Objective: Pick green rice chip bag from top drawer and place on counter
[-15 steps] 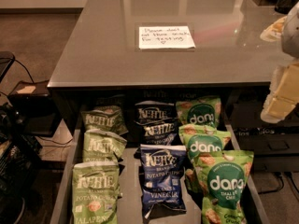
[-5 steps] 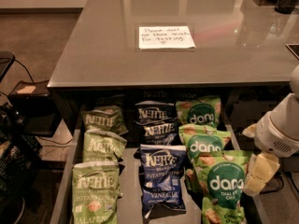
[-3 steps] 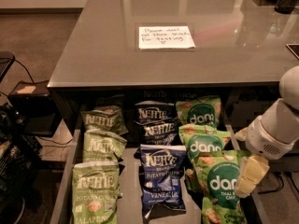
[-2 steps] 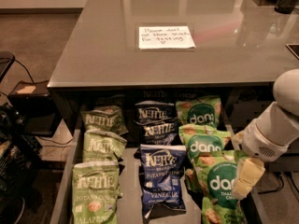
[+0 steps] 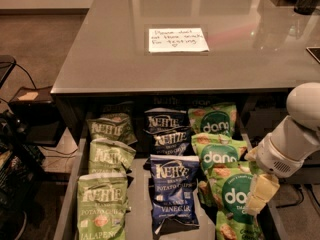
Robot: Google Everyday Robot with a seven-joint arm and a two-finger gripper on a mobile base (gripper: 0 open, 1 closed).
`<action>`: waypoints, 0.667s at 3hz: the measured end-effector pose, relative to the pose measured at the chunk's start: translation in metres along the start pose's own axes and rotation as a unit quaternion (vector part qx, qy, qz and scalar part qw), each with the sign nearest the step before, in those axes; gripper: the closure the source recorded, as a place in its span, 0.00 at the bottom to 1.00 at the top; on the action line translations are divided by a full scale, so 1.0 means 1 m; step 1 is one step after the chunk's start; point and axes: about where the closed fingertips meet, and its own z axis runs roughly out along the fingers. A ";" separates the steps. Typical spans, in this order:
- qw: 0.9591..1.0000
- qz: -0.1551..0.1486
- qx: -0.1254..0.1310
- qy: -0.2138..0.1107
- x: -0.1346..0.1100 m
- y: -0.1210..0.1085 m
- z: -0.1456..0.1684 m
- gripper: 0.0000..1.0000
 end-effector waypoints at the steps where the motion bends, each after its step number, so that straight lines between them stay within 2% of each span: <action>1: 1.000 -0.005 -0.001 0.000 -0.001 -0.003 -0.001 0.25; 2: 1.000 -0.012 0.000 -0.001 -0.009 0.000 -0.016 0.47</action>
Offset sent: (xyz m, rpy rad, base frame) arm 0.0101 0.0075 0.0425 0.0128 -0.0203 0.0391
